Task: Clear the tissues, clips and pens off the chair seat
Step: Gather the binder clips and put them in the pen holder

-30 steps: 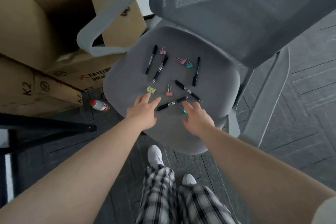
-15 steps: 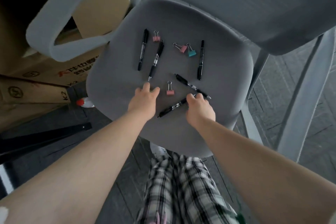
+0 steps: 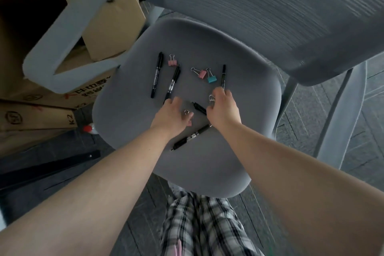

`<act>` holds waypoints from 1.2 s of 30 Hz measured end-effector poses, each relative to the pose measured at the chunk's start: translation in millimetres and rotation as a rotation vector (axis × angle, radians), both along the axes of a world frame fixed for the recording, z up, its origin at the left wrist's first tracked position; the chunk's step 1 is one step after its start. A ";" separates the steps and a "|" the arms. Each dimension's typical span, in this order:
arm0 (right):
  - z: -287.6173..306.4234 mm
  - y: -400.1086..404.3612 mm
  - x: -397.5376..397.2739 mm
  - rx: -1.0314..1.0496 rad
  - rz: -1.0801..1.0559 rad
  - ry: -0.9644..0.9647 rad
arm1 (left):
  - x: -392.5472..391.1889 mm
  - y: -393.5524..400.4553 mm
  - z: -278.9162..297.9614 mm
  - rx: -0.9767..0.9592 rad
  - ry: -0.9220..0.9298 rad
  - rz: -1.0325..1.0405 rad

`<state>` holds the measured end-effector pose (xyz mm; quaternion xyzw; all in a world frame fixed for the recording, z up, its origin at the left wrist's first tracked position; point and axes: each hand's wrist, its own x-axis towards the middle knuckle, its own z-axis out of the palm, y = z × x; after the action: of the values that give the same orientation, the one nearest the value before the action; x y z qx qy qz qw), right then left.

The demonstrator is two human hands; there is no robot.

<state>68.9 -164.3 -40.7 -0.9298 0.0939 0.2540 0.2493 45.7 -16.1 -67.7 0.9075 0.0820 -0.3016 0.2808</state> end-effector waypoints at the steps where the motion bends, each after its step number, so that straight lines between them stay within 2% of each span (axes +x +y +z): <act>1: -2.5 1.4 5.8 0.006 0.002 -0.014 | 0.8 -1.2 -3.0 0.012 0.044 -0.008; 4: -11.2 3.6 20.4 -0.017 0.034 -0.051 | -3.5 -4.7 -13.7 0.070 0.110 -0.064; 8: -21.3 2.6 38.0 -0.034 0.066 -0.117 | -10.2 -6.1 -23.7 0.099 0.009 -0.123; 12: -30.0 1.9 52.9 -0.003 0.114 -0.172 | -7.9 -5.6 -27.2 0.117 -0.010 -0.158; 16: -42.5 4.0 64.8 -0.027 0.139 -0.154 | -4.7 -10.2 -30.9 0.143 -0.024 -0.138; 21: -56.7 4.2 69.2 -0.113 0.183 -0.138 | -6.4 -17.8 -39.3 0.219 -0.137 -0.123; 25: -55.1 6.2 70.4 -0.190 0.230 -0.102 | -0.9 -24.6 -35.6 0.314 -0.087 -0.158; 30: -52.7 9.3 72.9 -0.219 0.165 -0.003 | 3.2 -22.1 -28.2 0.310 0.002 -0.192; 32: -52.0 9.9 72.4 -0.200 0.158 0.020 | 6.3 -19.4 -24.5 0.308 0.037 -0.160; 36: -51.3 11.9 72.3 -0.124 0.103 0.035 | 22.3 -12.6 -14.7 0.205 0.056 0.077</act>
<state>141.1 -152.4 -92.0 -0.9425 0.0660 0.2762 0.1760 67.9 -28.6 -82.4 0.9188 0.1552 -0.3058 0.1955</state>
